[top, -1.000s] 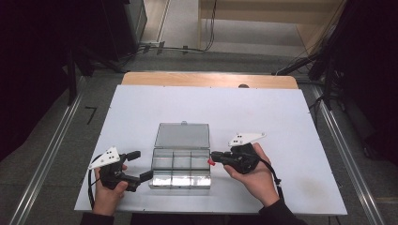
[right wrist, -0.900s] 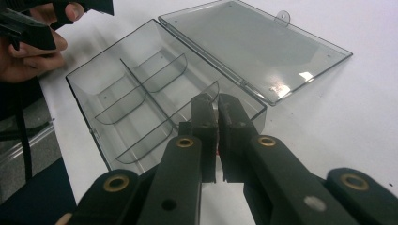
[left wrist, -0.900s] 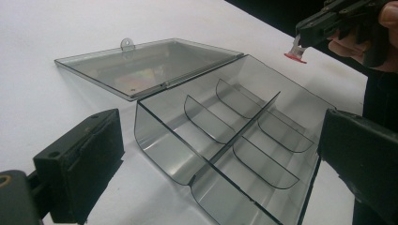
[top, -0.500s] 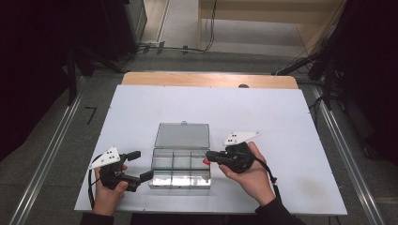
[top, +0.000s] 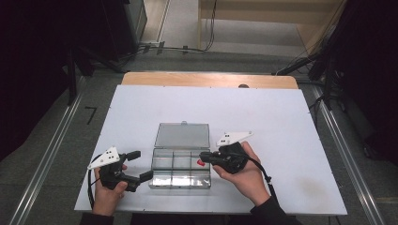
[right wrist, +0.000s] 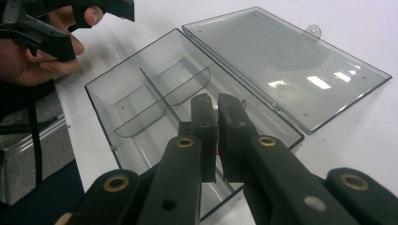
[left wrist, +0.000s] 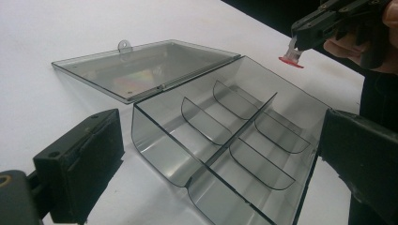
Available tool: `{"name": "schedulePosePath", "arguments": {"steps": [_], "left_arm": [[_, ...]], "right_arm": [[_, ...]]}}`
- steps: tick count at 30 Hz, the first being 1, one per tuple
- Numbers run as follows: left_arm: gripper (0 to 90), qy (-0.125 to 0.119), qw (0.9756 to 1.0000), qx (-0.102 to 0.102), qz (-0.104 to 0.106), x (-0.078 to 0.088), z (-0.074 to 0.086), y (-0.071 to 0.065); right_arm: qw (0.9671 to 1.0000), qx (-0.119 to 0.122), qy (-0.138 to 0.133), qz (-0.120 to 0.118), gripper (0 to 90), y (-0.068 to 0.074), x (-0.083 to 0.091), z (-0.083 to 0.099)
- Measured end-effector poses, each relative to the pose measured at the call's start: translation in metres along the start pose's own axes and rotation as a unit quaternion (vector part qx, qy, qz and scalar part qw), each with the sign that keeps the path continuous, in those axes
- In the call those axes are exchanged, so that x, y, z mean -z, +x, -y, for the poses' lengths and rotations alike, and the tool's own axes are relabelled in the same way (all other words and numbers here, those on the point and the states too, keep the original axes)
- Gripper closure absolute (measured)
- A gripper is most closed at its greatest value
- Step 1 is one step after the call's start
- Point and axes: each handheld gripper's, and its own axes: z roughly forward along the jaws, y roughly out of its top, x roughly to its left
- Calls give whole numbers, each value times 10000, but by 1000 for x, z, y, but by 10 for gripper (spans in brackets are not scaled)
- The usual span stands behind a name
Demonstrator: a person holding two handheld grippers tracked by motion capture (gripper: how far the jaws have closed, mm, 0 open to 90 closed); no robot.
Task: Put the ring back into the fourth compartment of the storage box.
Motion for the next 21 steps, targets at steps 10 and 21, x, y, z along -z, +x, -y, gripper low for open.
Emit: {"name": "schedulePosePath", "arguments": {"steps": [10, 21], "left_arm": [[4, -11, 10000, -10, 48, 0, 0, -1], [4, -7, 10000, -15, 50, 0, -1, -1]], "right_arm": [[9999, 45, -7, -90, 846, 7, -7, -4], [9998, 123, 7, -173, 846, 16, -14, -8]]}}
